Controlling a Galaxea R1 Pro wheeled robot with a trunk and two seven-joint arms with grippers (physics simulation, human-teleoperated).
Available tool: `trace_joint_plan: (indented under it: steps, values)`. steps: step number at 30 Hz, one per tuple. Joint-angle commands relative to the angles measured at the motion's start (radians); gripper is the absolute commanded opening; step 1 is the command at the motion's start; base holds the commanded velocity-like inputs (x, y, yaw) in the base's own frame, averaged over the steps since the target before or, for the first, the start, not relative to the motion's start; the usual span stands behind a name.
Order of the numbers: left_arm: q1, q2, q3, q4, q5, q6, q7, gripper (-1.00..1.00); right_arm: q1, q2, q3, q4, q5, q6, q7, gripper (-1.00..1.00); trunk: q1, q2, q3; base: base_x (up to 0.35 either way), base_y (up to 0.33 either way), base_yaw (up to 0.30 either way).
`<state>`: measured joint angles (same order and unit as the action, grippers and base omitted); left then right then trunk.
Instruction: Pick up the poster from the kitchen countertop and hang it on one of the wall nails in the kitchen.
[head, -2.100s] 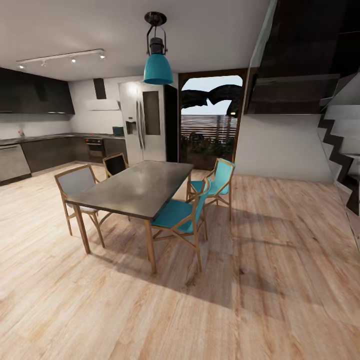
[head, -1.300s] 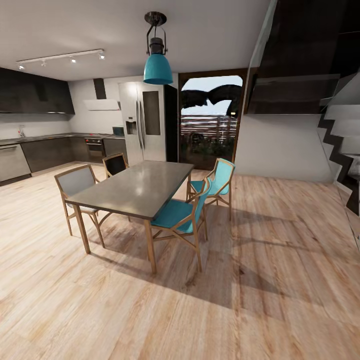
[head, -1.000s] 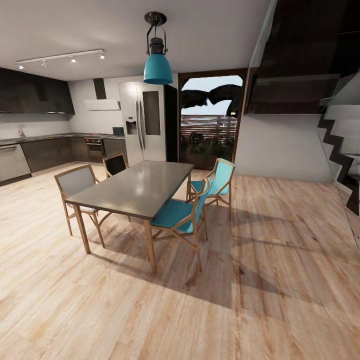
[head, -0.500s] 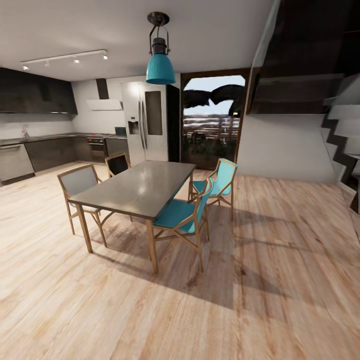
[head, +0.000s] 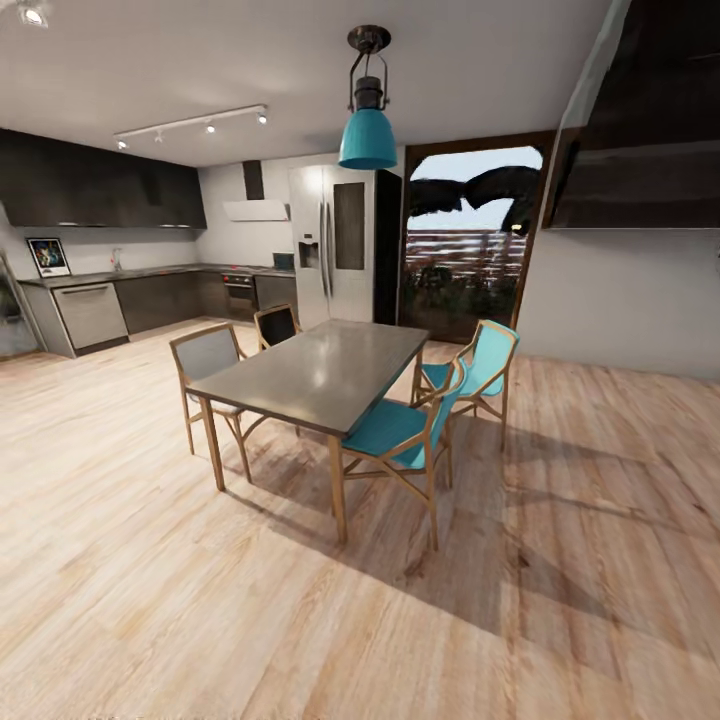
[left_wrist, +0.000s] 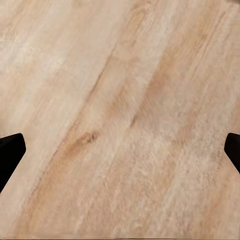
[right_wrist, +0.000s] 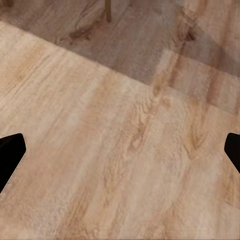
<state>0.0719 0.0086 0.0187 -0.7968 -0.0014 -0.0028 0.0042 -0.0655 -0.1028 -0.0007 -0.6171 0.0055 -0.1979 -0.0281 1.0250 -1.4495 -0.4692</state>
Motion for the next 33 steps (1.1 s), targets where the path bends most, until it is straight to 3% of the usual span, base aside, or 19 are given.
trace_joint_plan:
  steps: [1,17,25,33]
  values:
    - [0.0,0.0,0.001,0.007,0.001,0.0,0.0,1.0,0.0,0.0,0.001,0.0,0.001,-0.003,-0.003,1.0,0.0,0.0,-0.001,0.0,0.0,0.278]
    - [0.0,-0.001,0.001,0.02,0.001,0.001,0.0,1.0,0.0,-0.002,0.001,0.001,0.001,0.0,0.0,1.0,0.0,0.0,-0.002,0.0,0.0,0.109]
    - [0.0,0.0,0.003,0.021,0.001,0.0,0.0,1.0,0.0,-0.001,0.001,0.0,0.001,-0.001,-0.002,1.0,0.0,0.0,-0.002,0.004,0.0,0.246]
    - [0.0,0.001,0.025,0.022,0.001,0.0,-0.002,1.0,0.005,-0.005,0.002,0.041,0.007,0.001,0.003,1.0,0.0,0.0,-0.002,0.235,0.056,0.068]
